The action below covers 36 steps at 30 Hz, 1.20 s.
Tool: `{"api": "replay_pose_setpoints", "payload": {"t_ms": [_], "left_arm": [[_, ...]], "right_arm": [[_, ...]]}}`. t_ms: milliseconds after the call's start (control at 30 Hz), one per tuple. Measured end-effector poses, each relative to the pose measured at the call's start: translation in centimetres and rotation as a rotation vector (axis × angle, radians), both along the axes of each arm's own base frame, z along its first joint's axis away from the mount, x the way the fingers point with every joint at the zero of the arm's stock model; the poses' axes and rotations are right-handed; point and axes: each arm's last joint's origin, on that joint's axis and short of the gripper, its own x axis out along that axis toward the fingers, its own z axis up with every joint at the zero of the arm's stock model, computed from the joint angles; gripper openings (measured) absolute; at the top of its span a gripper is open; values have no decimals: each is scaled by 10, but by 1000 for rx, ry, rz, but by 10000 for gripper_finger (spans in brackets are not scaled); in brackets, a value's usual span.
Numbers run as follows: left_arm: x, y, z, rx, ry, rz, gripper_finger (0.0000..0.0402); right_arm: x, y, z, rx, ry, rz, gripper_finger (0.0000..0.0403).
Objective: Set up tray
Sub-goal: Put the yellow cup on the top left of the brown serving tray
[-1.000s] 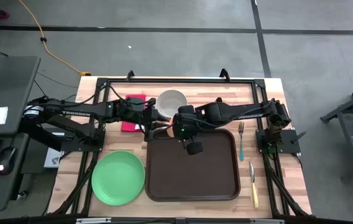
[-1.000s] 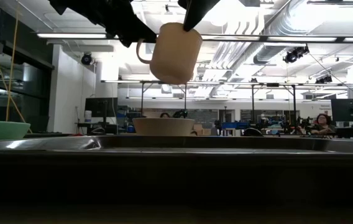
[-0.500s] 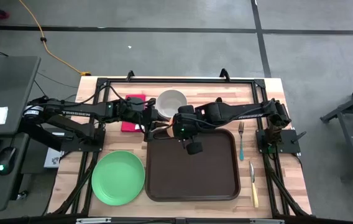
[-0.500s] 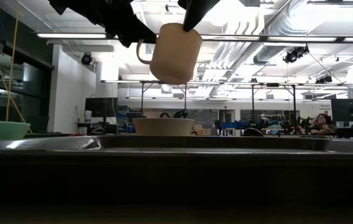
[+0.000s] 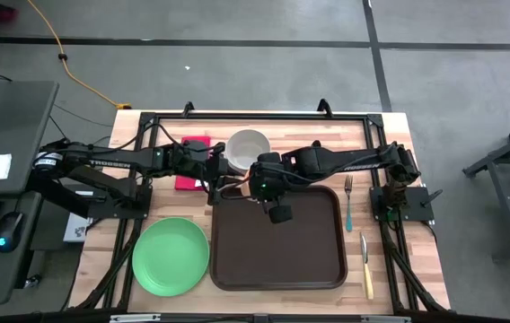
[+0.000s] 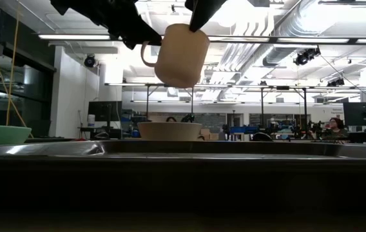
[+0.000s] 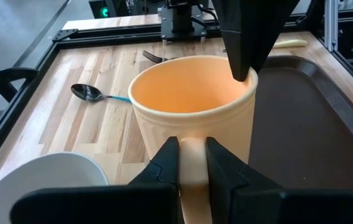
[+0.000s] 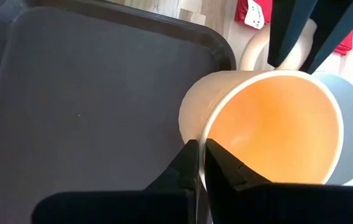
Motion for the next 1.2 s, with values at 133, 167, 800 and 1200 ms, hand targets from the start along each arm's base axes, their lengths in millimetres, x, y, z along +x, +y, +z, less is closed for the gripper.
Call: {"api": "replay_pose_setpoints", "payload": {"t_ms": [133,167,800,1200], "left_arm": [[-1,0,-2,1,26,2,72],[-2,0,-4,1,44,2,73],[-7,-1,-12,-13,140,-11,72],[-12,-3,-30,-49,194,-15,76]], "right_arm": [[0,0,0,0,2,0,1],[0,0,0,-1,3,0,1],[-3,-1,-1,-33,27,-6,1],[-7,-4,-3,-54,73,-42,1]]}}
